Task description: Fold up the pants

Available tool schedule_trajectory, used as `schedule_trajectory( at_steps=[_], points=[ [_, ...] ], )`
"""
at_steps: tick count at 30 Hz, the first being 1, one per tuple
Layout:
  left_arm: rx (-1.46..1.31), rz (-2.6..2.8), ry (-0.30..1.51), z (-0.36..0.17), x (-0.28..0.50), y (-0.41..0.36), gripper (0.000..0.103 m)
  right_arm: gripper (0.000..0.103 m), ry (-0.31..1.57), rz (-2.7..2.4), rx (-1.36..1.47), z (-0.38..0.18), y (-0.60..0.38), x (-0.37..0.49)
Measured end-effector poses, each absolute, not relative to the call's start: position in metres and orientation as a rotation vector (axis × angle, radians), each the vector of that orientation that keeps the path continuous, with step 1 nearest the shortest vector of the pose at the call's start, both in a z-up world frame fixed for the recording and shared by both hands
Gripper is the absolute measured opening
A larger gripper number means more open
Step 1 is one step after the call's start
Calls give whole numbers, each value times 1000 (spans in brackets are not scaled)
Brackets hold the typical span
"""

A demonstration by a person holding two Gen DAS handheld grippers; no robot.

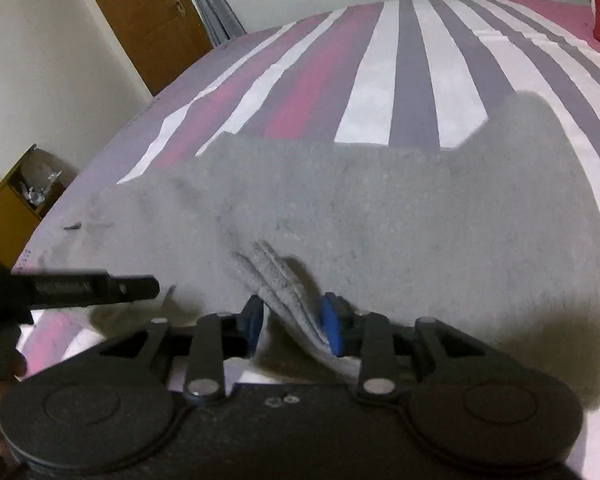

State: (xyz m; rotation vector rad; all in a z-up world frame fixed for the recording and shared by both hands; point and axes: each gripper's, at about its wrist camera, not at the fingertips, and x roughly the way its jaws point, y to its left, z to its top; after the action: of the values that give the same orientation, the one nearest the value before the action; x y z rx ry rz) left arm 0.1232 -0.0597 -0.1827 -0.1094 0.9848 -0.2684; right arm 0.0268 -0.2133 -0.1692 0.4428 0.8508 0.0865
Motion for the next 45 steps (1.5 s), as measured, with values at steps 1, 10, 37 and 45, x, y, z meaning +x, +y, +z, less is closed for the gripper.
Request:
schedule_trajectory(
  at_steps=[1,10,37,45],
  points=[
    [-148,-296,986,-183,123,-60,32,33,838,89,451,-166,-216,22],
    [-338,-443,1021,-180,130,-97,92,43,634,-28,486,-120,-281,-39],
    [-229,-426,866,-162,114,-76,20,37,714,-138,452,-163,-290,-10],
    [-263,-339,900,-184,107,-52,29,34,879,-124,271,-184,-271,7]
  ],
)
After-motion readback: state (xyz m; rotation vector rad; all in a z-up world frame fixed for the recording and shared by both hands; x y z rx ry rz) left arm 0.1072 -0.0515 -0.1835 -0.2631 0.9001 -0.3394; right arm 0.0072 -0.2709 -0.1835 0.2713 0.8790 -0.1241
